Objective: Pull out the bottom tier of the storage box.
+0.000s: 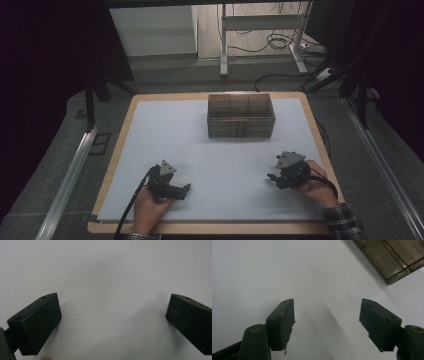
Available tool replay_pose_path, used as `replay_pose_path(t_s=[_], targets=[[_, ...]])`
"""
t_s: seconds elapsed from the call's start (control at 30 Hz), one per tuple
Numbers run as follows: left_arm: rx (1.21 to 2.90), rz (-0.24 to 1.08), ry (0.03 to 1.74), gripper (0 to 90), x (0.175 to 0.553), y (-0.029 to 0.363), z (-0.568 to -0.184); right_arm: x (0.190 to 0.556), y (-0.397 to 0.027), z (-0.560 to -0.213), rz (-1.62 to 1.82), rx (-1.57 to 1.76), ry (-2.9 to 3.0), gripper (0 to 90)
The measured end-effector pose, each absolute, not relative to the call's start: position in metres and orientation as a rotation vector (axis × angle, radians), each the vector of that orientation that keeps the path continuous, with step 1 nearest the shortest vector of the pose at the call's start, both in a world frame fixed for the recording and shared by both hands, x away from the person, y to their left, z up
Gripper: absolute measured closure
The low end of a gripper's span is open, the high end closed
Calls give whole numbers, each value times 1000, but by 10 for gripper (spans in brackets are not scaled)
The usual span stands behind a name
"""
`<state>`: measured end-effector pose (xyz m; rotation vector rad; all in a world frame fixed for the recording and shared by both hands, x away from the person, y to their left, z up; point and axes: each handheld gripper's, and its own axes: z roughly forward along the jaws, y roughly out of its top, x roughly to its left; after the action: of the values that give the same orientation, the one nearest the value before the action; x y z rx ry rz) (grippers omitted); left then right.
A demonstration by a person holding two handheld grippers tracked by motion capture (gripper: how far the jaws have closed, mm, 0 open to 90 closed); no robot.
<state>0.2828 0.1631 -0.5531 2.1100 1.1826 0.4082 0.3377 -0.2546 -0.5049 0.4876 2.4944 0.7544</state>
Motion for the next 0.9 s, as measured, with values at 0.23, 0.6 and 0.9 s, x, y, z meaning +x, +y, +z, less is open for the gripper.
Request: replay_pose_path(t_s=[0.23, 0.6, 0.9], targets=[[2110, 408, 1182, 0, 283, 163, -553, 340, -248, -506, 711, 441, 2457, 317], [2110, 408, 1182, 0, 283, 163, -553, 345, -238, -505, 665, 378, 2406, 366], [2110, 408, 1183, 0, 283, 163, -553, 351, -229, -508, 635, 324, 2351, 410]])
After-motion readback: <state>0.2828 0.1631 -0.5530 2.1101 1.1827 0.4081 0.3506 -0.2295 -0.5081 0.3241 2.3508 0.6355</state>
